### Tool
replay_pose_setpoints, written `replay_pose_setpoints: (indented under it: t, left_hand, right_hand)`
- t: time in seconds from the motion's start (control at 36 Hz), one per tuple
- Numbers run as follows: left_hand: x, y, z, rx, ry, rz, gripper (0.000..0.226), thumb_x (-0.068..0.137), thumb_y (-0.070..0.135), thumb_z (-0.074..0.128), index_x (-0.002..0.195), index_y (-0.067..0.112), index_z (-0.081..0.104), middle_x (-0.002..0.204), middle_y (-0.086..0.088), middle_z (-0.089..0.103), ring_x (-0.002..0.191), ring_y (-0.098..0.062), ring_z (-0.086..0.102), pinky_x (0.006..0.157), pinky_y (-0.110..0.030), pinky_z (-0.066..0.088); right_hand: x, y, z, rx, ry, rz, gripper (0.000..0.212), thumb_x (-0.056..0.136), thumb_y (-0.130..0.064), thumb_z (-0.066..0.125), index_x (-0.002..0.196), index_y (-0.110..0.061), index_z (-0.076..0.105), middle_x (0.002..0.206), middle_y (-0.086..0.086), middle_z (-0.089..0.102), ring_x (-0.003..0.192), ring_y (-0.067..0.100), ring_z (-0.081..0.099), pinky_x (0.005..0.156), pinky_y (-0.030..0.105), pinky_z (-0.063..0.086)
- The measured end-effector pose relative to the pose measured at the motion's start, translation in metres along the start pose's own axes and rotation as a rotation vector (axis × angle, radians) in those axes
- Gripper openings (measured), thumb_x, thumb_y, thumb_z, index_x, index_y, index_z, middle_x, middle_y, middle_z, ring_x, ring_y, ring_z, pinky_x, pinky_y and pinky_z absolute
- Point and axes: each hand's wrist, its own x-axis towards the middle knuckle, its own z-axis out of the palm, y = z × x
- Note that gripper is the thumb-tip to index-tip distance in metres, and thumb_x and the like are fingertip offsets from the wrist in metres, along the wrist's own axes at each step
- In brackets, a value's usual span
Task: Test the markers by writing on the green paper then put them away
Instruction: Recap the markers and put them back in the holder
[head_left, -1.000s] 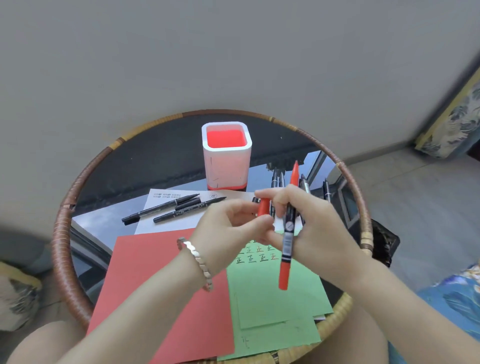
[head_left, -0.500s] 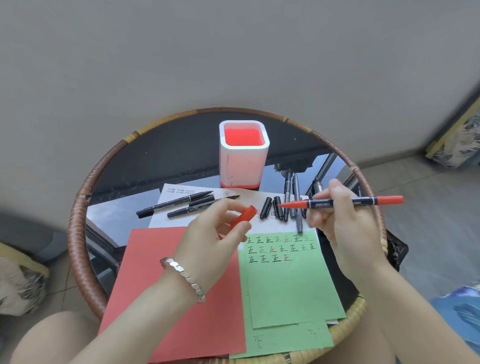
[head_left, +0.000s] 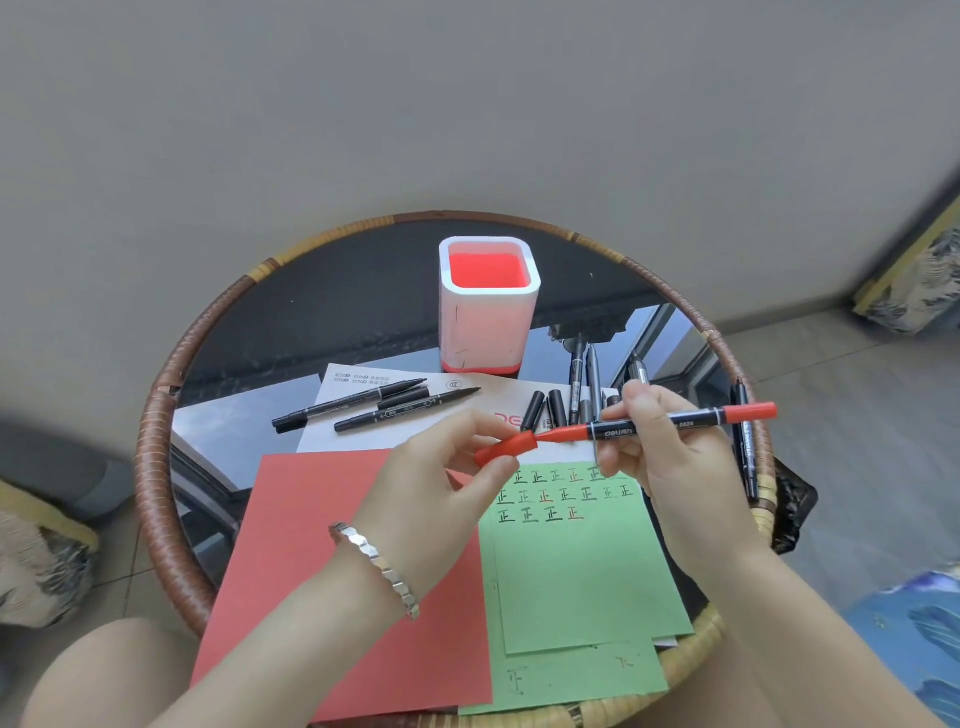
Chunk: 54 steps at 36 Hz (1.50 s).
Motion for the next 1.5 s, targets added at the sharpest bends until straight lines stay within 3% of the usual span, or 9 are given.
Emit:
replay_pose_setpoints:
  t: [0.25, 0.44, 0.61, 0.75, 0.97, 1.19, 1.25, 1.33, 1.5]
  left_hand:
    - [-0.001, 0.003, 0.009, -0.084, -0.021, 0.163, 0.008, 0.074, 0.031, 0.065, 0.080, 0.036, 0.061, 0.077, 0.006, 0.066, 0.057, -0.007, 0.061, 0.059, -0.028, 0.052]
    - [-0.005, 0.015, 0.007, -0.330, -0.060, 0.051, 0.009, 0.072, 0.018, 0.057, 0.071, 0.018, 0.066, 0.044, 0.008, 0.050, 0.042, -0.002, 0.042, 0.045, -0.013, 0.035]
    - [0.001, 0.019, 0.003, -0.533, -0.207, -0.142, 0.021, 0.071, 0.017, 0.056, 0.074, -0.002, 0.063, 0.042, 0.009, 0.039, 0.038, -0.005, 0.030, 0.040, -0.013, 0.027]
    - [0.006, 0.013, 0.007, -0.011, 0.006, 0.288, 0.018, 0.077, 0.035, 0.056, 0.080, 0.021, 0.067, 0.056, 0.001, 0.053, 0.047, -0.007, 0.041, 0.046, -0.018, 0.034]
    - [0.014, 0.003, 0.014, 0.375, 0.199, 0.722, 0.010, 0.088, 0.020, 0.050, 0.090, 0.013, 0.056, 0.066, -0.002, 0.057, 0.059, -0.013, 0.046, 0.053, -0.022, 0.040]
    - [0.028, 0.027, 0.021, -0.484, 0.205, 0.002, 0.004, 0.079, 0.007, 0.065, 0.075, 0.010, 0.066, 0.053, 0.010, 0.061, 0.048, -0.003, 0.051, 0.052, -0.015, 0.045]
    - [0.037, 0.036, 0.018, -0.512, 0.428, 0.041, 0.006, 0.080, 0.012, 0.064, 0.075, 0.012, 0.061, 0.055, 0.011, 0.061, 0.052, -0.001, 0.052, 0.054, -0.014, 0.046]
    - [0.050, 0.049, 0.007, -0.363, 0.704, 0.293, 0.013, 0.081, 0.014, 0.067, 0.078, 0.021, 0.056, 0.074, 0.007, 0.059, 0.065, 0.002, 0.055, 0.061, -0.011, 0.045]
    - [0.079, 0.055, -0.008, 0.101, 0.695, 0.627, 0.005, 0.087, 0.019, 0.057, 0.091, 0.020, 0.054, 0.092, 0.016, 0.048, 0.085, -0.014, 0.058, 0.070, -0.026, 0.049]
  right_hand:
    - [-0.009, -0.002, 0.014, 0.051, -0.012, -0.054, 0.029, 0.084, -0.018, 0.054, 0.056, -0.010, 0.058, 0.040, 0.003, 0.056, 0.039, 0.012, 0.052, 0.044, 0.018, 0.043]
    - [-0.014, 0.002, 0.020, 0.103, -0.049, -0.158, 0.025, 0.071, -0.037, 0.056, 0.053, -0.019, 0.059, 0.039, -0.001, 0.056, 0.038, 0.009, 0.052, 0.046, 0.015, 0.043]
    - [-0.012, 0.004, 0.023, 0.101, -0.098, -0.240, 0.026, 0.073, -0.032, 0.054, 0.058, -0.013, 0.059, 0.040, 0.000, 0.057, 0.039, 0.007, 0.054, 0.051, 0.015, 0.046]
    - [-0.005, 0.008, 0.028, 0.197, -0.013, -0.191, 0.024, 0.069, -0.034, 0.054, 0.049, -0.022, 0.059, 0.042, 0.002, 0.056, 0.038, 0.009, 0.051, 0.048, 0.018, 0.043]
    - [-0.005, 0.007, 0.032, 0.303, 0.051, -0.035, 0.034, 0.077, -0.026, 0.051, 0.043, -0.021, 0.054, 0.036, -0.004, 0.046, 0.038, 0.008, 0.043, 0.049, 0.019, 0.039]
    - [0.011, -0.015, 0.003, -0.112, -0.179, 0.032, 0.025, 0.084, -0.032, 0.054, 0.083, -0.009, 0.062, 0.052, -0.001, 0.063, 0.052, 0.010, 0.055, 0.060, 0.025, 0.046]
    - [0.015, -0.017, -0.013, -0.334, -0.258, 0.044, 0.028, 0.074, -0.040, 0.061, 0.097, -0.025, 0.058, 0.066, -0.004, 0.071, 0.060, 0.005, 0.063, 0.063, 0.018, 0.050]
    - [0.020, -0.012, -0.039, -0.576, -0.080, -0.021, 0.020, 0.078, -0.025, 0.068, 0.095, -0.032, 0.059, 0.075, -0.006, 0.070, 0.074, 0.003, 0.064, 0.066, 0.012, 0.048]
    - [0.036, 0.006, -0.085, -0.941, 0.198, -0.087, 0.014, 0.082, -0.012, 0.062, 0.086, -0.025, 0.060, 0.087, -0.004, 0.058, 0.083, 0.016, 0.054, 0.069, 0.027, 0.037]
